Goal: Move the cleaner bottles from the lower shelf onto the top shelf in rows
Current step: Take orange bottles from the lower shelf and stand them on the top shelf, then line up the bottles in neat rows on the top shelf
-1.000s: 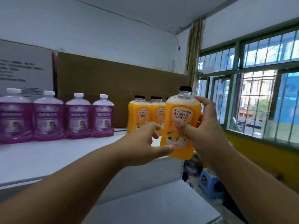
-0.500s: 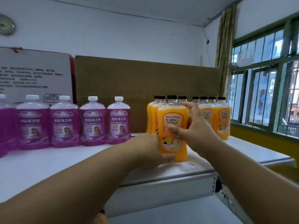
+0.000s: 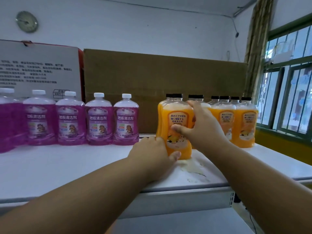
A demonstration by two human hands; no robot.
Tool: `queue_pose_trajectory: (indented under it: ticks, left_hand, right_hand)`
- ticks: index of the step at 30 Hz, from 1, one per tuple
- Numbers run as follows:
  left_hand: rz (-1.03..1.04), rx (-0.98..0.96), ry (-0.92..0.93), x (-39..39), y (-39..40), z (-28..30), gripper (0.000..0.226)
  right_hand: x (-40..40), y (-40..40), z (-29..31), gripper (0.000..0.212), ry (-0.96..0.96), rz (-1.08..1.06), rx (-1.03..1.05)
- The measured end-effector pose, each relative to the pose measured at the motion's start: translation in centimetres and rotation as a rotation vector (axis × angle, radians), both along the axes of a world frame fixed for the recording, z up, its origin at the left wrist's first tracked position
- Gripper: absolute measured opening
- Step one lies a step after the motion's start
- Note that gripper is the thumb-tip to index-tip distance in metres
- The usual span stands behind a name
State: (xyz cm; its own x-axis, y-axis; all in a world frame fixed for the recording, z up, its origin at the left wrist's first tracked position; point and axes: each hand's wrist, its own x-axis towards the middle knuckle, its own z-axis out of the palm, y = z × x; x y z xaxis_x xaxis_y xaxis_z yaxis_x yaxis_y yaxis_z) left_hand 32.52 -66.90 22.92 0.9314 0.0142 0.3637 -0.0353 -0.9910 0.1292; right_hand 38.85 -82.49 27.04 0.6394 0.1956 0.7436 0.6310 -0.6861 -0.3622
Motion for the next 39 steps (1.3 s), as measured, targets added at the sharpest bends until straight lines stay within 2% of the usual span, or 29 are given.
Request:
queue_pose_trajectory:
  ticks: [13, 17, 21, 24, 29, 33, 39]
  left_hand:
    - [0.0, 0.016, 0.051, 0.2, 0.4, 0.2, 0.069]
    - [0.015, -0.002, 0.011, -0.4, 0.4, 0.3, 0.065]
    - [0.03, 0.02, -0.149, -2.8, 0.1, 1.0, 0.059]
    - [-0.053, -0.071, -0.295, -6.5, -0.7, 0.3, 0.051]
    - [-0.057, -0.097, -0.456, -13.8, -3.0, -2.9, 0.055]
    - [0.026, -0.182, -0.404, -18.8, -4.0, -7.6, 0.053]
    - [0.184, -0.185, -0.159, -24.5, -3.1, -15.9, 0.054]
  right_hand:
    - [0.2, 0.8, -1.2, 0.09, -0.035, -0.069, 0.039]
    - [-1.4, 0.5, -1.6, 0.093, -0.072, -0.118, 0.025]
    - [-4.3, 0.0, -0.7, 0.076, -0.204, -0.084, -0.003]
    - [-7.3, -0.3, 0.2, 0.068, -0.281, -0.016, -0.036]
    - [-13.5, -1.0, 0.0, 0.061, -0.286, 0.152, -0.003]
    - [-18.4, -2.0, -3.5, 0.057, -0.237, 0.286, -0.047]
    - [-24.0, -1.9, -11.6, 0.053, -0.069, 0.496, -0.13]
